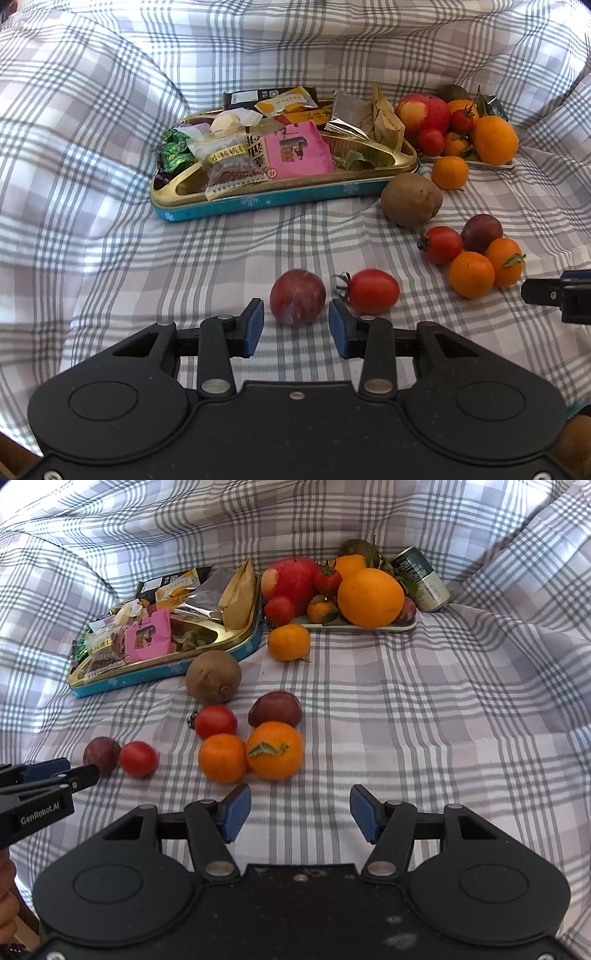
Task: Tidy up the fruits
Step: 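Grasp a second plum with the left tool while the right tool grasps a mandarin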
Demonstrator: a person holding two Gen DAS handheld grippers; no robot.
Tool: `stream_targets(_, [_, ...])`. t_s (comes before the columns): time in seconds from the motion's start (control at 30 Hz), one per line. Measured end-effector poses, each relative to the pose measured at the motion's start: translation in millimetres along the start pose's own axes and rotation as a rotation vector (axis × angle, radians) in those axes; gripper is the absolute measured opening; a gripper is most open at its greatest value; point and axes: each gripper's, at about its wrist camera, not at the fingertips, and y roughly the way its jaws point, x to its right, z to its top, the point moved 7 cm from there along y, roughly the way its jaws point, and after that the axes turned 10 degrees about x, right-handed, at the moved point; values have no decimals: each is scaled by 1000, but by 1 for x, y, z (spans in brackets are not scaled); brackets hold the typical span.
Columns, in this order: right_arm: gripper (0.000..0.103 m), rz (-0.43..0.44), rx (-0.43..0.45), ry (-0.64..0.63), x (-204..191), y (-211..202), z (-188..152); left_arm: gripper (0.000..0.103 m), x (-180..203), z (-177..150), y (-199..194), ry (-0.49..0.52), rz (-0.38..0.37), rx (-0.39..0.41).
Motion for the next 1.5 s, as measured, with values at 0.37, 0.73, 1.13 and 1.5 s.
stream_targets(0.37, [62, 2, -7, -28, -4, 23, 7, 48, 0, 0, 21, 4, 4, -21])
stream_targets(0.73, [62, 10, -3, -71, -12, 39, 12, 48, -1, -2, 37, -10, 1, -43])
stream_targets(1.13, [62, -13, 18, -98, -15, 51, 14, 48, -1, 1, 45, -31, 6, -36])
stream_targets(1.5, [44, -4, 37, -140, -22, 34, 8, 47, -1, -2, 26, -21, 9, -30])
